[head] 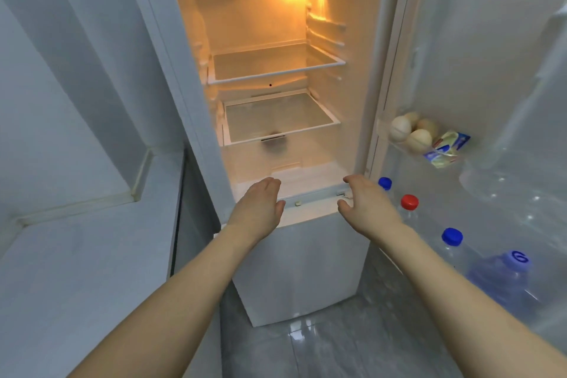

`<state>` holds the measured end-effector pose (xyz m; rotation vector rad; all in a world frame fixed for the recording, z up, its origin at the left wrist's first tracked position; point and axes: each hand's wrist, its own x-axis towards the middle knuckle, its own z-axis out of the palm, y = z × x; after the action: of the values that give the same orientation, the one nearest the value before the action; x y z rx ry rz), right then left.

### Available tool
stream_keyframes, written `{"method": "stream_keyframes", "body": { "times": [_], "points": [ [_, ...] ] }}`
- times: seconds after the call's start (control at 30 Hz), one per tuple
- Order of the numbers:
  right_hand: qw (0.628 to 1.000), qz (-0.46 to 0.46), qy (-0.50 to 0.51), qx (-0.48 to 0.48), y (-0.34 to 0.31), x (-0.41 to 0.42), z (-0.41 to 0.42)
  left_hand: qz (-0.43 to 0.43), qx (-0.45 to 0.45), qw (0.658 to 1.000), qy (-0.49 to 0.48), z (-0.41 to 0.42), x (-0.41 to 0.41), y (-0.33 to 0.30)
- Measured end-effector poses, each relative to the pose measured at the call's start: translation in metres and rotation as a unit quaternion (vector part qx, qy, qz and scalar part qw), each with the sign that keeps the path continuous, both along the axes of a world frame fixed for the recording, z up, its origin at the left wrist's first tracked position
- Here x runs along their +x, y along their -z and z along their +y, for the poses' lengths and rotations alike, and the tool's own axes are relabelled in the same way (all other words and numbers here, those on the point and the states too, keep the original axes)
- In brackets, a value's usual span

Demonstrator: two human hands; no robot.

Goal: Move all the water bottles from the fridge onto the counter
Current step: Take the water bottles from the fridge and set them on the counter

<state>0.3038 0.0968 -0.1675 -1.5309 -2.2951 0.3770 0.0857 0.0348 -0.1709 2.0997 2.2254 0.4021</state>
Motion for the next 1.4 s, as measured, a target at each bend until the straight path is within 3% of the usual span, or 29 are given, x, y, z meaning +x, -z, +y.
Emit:
{"method": "stream_keyframes", "body": {
  "times": [0.43, 0.6, 0.73, 0.9, 1.07, 1.4],
  "points": [
    [0.988, 0.032, 0.137, 0.058, 0.043, 0.073, 0.064, -0.022, -0.031, 0.999, 0.035, 0.086, 0.062, 0.029],
    [0.973, 0.172, 0.153, -0.027, 0.056, 0.085, 0.065, -0.043, -0.029, 0.997, 0.056, 0.107, 0.086, 0.033],
    [0.959, 0.194, 0.169, -0.116, 0.067, 0.091, 0.068, -0.070, -0.030, 0.995, 0.064, 0.122, 0.111, 0.036],
    [0.922, 0.290, 0.222, -0.129, 0.076, 0.086, 0.055, -0.121, -0.047, 0.988, 0.079, 0.139, 0.137, 0.035],
    [0.894, 0.386, 0.209, -0.092, 0.088, 0.082, 0.043, -0.162, -0.087, 0.978, 0.103, 0.156, 0.160, 0.040],
    [0.844, 0.478, 0.241, -0.018, 0.088, 0.081, 0.039, -0.224, -0.133, 0.963, 0.062, 0.169, 0.183, 0.050]
  ]
}}
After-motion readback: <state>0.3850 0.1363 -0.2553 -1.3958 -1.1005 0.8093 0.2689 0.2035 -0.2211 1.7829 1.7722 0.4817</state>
